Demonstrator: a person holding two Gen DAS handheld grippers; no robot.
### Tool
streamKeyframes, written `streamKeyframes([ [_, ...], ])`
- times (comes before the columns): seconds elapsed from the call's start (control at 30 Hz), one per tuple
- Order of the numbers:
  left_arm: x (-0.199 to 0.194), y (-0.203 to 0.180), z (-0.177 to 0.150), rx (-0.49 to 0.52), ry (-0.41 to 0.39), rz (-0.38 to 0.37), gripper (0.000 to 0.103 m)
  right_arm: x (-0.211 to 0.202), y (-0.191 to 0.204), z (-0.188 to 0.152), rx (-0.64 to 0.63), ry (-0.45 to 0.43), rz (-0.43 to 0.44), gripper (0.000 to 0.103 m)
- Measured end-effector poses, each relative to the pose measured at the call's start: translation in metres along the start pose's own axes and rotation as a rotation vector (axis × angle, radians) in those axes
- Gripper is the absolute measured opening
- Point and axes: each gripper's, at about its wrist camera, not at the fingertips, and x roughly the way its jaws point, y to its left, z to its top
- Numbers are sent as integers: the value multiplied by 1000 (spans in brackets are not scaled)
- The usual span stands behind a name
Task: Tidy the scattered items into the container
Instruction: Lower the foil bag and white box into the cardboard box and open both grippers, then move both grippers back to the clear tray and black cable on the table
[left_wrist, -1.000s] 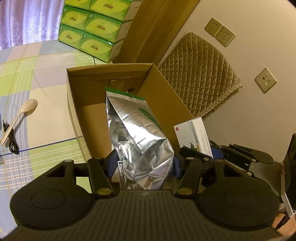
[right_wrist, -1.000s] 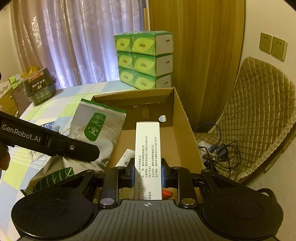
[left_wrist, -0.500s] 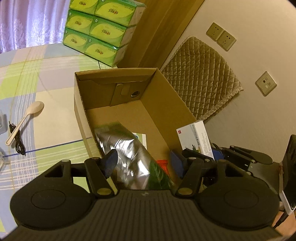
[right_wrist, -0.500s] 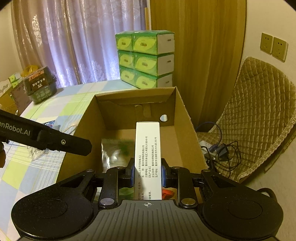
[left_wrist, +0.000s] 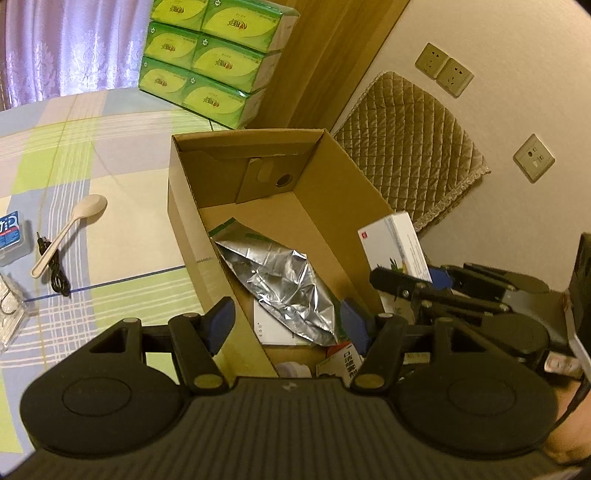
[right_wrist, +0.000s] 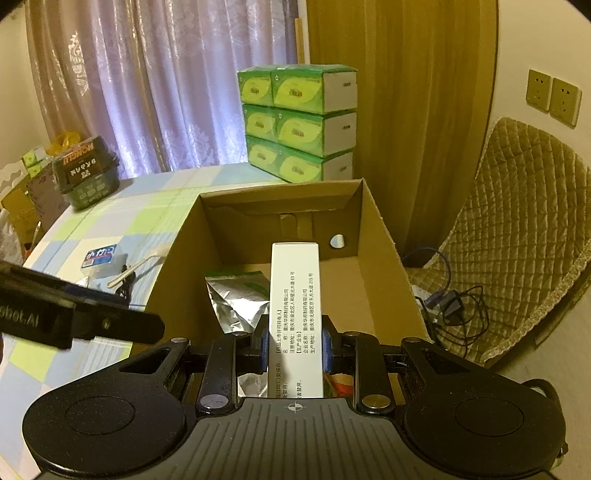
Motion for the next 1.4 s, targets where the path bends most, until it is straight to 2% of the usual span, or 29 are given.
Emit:
streamKeyframes([
  [0.33, -1, 3, -11, 5, 14, -11, 62, -3, -2, 6, 30, -52, 5, 29],
  [0.67, -17, 10, -23, 12, 7, -8, 64, -16, 9, -1, 48, -39, 14, 29],
  [0.97, -49, 21, -41, -9, -22, 0, 68, -38, 50, -7, -38, -18, -7, 29],
  [1.27, -96, 52, -71, -24, -68, 41, 84, -56, 111, -21, -104, -16, 39, 30],
  [1.3, -101, 58, -76, -24, -72, 51, 85, -57, 118, -22, -104, -19, 50, 44],
  [1.33, -105, 64, -79, -24, -75, 64, 87, -57, 124, -23, -105, -25, 55, 65],
  [1.37, -110, 70, -84, -23, -80, 80, 88, -58, 131, -24, -113, -38, 56, 95],
  [1.4, -115, 78, -88, -24, -84, 96, 89, -59, 140, -25, -131, -48, 66, 96],
])
